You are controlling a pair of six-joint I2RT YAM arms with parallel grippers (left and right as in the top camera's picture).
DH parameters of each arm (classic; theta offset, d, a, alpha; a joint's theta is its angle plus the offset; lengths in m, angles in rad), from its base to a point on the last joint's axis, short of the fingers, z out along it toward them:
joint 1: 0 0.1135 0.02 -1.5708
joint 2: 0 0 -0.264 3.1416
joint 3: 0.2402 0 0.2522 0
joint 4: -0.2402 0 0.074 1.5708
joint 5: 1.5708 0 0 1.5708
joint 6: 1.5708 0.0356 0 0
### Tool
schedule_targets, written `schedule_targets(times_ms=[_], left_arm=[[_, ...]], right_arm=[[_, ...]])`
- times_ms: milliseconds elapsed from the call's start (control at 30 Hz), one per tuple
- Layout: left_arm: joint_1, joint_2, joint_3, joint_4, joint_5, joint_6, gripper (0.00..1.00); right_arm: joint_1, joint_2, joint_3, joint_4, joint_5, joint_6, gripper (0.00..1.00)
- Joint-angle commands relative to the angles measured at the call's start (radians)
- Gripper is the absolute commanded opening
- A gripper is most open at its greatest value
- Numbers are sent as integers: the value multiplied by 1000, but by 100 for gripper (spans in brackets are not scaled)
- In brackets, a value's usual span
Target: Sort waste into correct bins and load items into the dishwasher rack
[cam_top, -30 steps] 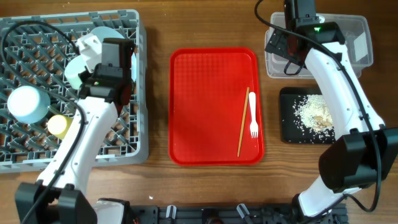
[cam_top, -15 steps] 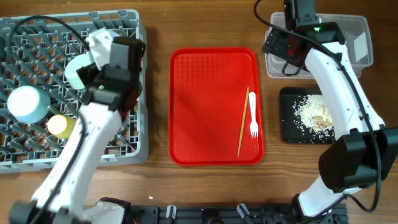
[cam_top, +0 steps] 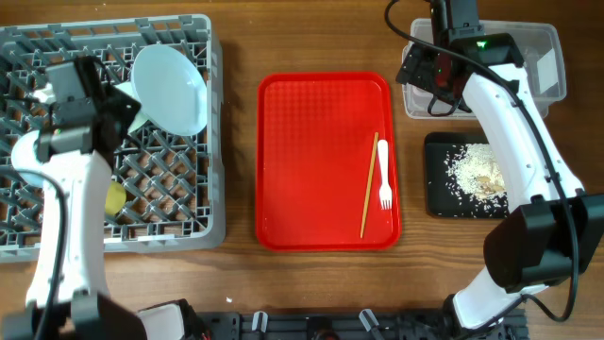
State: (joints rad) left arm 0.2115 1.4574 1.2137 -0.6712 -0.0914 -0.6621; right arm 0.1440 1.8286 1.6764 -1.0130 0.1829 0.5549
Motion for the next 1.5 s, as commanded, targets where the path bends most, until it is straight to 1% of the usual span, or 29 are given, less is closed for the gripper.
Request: schedule_targets(times_ms=[0,100,133,233,300,400,533,633,700,733,767,800,833,867,900,1000,1067,1133,1167,1233,1267,1300,1333,1400,1467], left_arm=[[5,63,3,21,160,50,4],[6,60,3,32,191,70,4],[5,58,3,43,237,121,4],[3,34,3,48,310,163,4],[-1,-1,3,60,346,219,4],[-18,-62,3,62,357,267,4],[-27,-136,3,53,360,266,4],[-27,-195,3,47,473,266,4],[-27,-259,3,39,591,266,9],[-27,-287,3,29,626,265,17],[-27,-326,3,5,658,265,48],[-26,-394,3,-64,673,266,100],[-26,-438,3,-132,670,266,100],[-26,-451,3,-156,670,266,100],[-26,-465,3,-195,671,266,100],[-26,-480,3,-343,663,266,100],[-26,-472,2,-392,635,266,100],[-26,-462,2,-410,558,265,100],[-25,-460,2,-411,532,259,100],[-21,-459,2,-411,492,230,100],[-18,-459,2,-410,484,213,100],[-15,-459,2,-410,482,209,100],[-15,-459,2,-411,480,210,100],[-15,-459,2,-417,462,210,100],[-15,-459,2,-439,442,210,100]], right_arm=[[0,-17,12,2,-8,-6,100],[0,-17,12,3,-8,-5,100],[0,-17,12,3,-8,-5,100],[0,-17,12,6,-8,-5,100],[0,-17,12,8,-8,-4,100],[0,-17,12,10,-8,-3,100],[0,-17,12,10,-8,-2,100],[0,-17,12,10,-8,-2,100],[0,-17,12,8,-39,-2,100],[0,-17,12,5,-87,-3,100],[0,-17,12,2,-151,-6,100],[0,-17,12,-32,-257,-6,100],[1,-17,11,-54,-339,-6,100],[2,-17,9,-68,-365,-6,100],[4,-17,5,-84,-380,-5,100],[20,-17,-36,-202,-386,-23,100],[35,-17,-83,-221,-386,-55,100],[67,-16,-175,-198,-386,-59,99],[84,-16,-219,-176,-387,-58,94],[125,-16,-307,-124,-393,-58,71],[146,-16,-343,-96,-394,-58,66],[177,-16,-381,-64,-394,-56,62],[209,-16,-411,-29,-394,-39,62],[255,-16,-441,-2,-367,31,62],[285,-16,-454,1,-309,100,58]])
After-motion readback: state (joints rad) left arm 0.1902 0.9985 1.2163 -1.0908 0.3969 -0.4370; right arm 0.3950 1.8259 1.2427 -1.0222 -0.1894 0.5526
